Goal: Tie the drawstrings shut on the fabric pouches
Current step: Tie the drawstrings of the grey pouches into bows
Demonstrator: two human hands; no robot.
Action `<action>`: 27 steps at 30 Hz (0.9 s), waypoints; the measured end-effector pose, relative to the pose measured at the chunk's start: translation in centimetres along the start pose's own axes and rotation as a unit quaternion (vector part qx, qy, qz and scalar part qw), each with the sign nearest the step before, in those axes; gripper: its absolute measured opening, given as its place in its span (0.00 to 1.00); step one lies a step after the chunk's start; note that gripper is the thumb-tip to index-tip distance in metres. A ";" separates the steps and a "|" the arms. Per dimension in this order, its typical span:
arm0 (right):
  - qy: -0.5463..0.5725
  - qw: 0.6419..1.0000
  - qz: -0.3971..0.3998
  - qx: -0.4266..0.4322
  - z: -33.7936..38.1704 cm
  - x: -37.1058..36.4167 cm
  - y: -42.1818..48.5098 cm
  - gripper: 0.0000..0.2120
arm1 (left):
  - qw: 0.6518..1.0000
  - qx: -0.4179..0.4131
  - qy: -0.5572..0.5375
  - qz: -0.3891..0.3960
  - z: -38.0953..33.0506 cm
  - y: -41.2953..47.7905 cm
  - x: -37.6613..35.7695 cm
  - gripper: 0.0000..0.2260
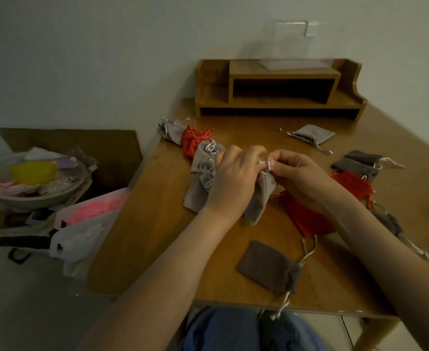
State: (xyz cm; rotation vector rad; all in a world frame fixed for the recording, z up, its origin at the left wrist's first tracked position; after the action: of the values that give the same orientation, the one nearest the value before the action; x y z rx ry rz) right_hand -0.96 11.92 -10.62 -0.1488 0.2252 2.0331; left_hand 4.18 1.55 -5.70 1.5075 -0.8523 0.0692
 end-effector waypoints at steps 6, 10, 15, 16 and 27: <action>0.015 0.999 0.041 0.025 0.5 -0.8 -0.1 0.05 | 0.974 0.155 -0.131 0.102 1.7 0.0 -1.6 0.05; 0.026 0.999 0.036 0.019 0.3 -0.6 0.1 0.05 | 0.965 0.174 -0.154 0.121 2.0 0.0 -2.1 0.03; 0.052 0.998 0.022 0.022 0.4 -0.3 0.1 0.04 | 0.955 0.191 -0.191 0.120 2.4 0.0 -2.1 0.05; 0.056 0.998 0.013 0.025 0.5 0.0 0.0 0.03 | 0.958 0.187 -0.184 0.115 2.4 0.0 -2.0 0.04; -0.013 0.994 -0.067 0.081 1.4 1.8 0.0 0.08 | 0.878 0.250 -0.353 0.203 2.8 -1.1 -4.3 0.06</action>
State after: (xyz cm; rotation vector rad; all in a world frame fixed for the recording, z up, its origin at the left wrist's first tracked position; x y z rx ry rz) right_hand -1.83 13.82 -9.60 -0.0346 0.3528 1.8743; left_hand 0.43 0.94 -9.36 1.8343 -1.8518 0.0482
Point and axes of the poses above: each hand's wrist, its own y-axis towards the middle knuckle, its own x-axis out of the back of the hand, z = x × y, the point moved 9 cm from there along y, towards the middle knuckle, and after that the axes turned 12 degrees about y, right-handed, at the moved point
